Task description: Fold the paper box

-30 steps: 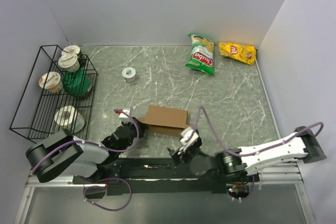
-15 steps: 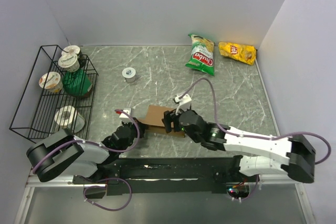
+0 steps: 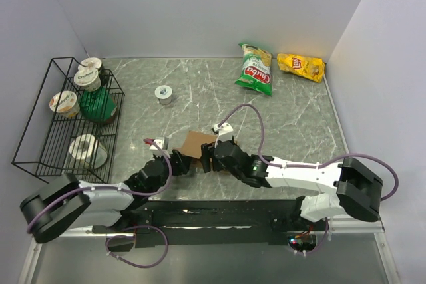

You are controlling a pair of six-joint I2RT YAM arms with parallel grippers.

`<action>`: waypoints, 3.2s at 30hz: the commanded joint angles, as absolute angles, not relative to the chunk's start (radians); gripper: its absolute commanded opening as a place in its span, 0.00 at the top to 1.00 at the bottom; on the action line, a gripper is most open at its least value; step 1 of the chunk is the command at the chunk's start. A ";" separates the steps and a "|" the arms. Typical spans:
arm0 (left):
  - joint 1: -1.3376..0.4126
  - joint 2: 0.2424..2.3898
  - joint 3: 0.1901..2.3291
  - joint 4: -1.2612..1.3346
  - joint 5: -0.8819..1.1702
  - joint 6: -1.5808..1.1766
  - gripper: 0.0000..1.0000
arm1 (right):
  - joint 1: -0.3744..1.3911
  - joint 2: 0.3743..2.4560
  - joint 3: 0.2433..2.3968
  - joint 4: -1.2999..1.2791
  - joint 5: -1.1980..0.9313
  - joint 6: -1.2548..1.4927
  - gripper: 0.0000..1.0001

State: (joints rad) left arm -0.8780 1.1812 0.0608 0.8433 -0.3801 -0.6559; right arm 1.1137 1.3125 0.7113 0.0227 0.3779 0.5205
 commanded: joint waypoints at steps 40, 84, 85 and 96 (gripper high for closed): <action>-0.512 1.138 0.370 0.437 0.107 -0.598 0.33 | 1.054 1.440 0.672 0.055 0.385 0.554 0.24; -0.508 1.348 0.371 0.442 0.196 -0.638 0.61 | 1.055 1.488 0.675 0.058 0.387 0.554 0.24; -0.508 1.348 0.370 0.440 0.202 -0.637 0.61 | 1.054 1.489 0.676 0.060 0.385 0.554 0.24; -0.552 1.384 0.390 0.394 0.198 -0.629 0.53 | 1.057 1.494 0.677 0.061 0.390 0.552 0.24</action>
State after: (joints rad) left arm -0.5179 1.3594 0.3870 0.5053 0.1822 -0.6441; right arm 1.0595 1.4639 0.6792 0.0895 0.3962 0.5488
